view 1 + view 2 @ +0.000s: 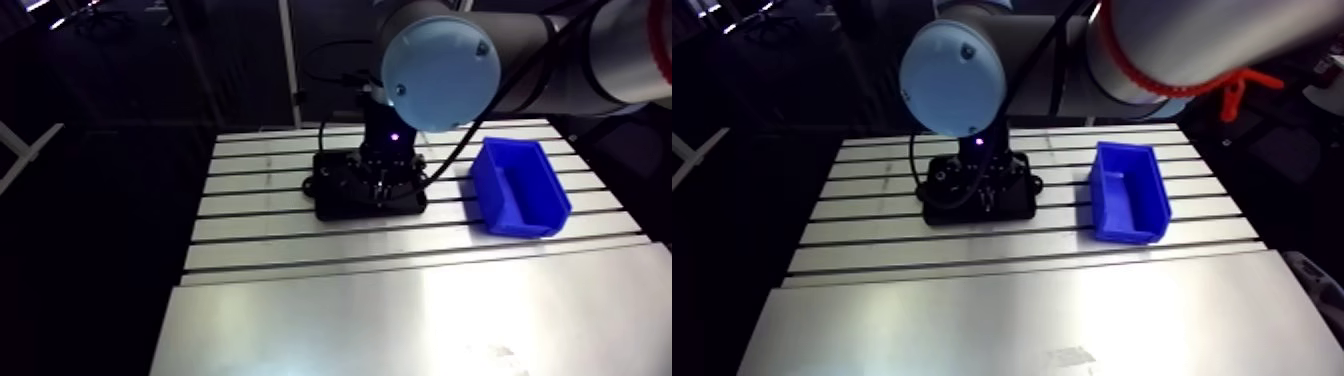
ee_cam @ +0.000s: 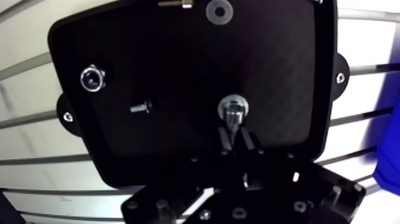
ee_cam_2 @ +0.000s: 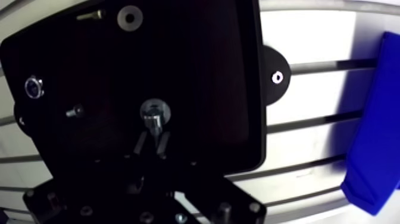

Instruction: Pick up the M10 bolt from the tray and put it into the blue bin.

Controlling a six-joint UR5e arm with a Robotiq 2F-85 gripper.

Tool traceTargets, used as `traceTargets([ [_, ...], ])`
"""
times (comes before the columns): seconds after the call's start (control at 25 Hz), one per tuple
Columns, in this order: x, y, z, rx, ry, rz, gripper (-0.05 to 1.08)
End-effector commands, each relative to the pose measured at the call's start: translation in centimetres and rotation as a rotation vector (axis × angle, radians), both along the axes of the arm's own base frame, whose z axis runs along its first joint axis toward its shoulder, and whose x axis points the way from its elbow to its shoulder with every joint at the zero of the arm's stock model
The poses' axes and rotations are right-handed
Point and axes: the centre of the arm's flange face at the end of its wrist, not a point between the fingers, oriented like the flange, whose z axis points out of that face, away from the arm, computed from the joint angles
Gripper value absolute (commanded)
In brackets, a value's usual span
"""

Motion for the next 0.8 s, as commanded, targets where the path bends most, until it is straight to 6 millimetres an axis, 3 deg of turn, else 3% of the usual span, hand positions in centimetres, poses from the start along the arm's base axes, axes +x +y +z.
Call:
traceTargets([
  [0.04,0.0,0.0,0.1,-0.006,0.003,0.002,0.89],
  [0.56,-1.0,0.2,3.8,0.011,0.075,0.01,0.95],
  [0.8,-1.2,0.1,7.4,0.012,0.092,0.02,0.98],
])
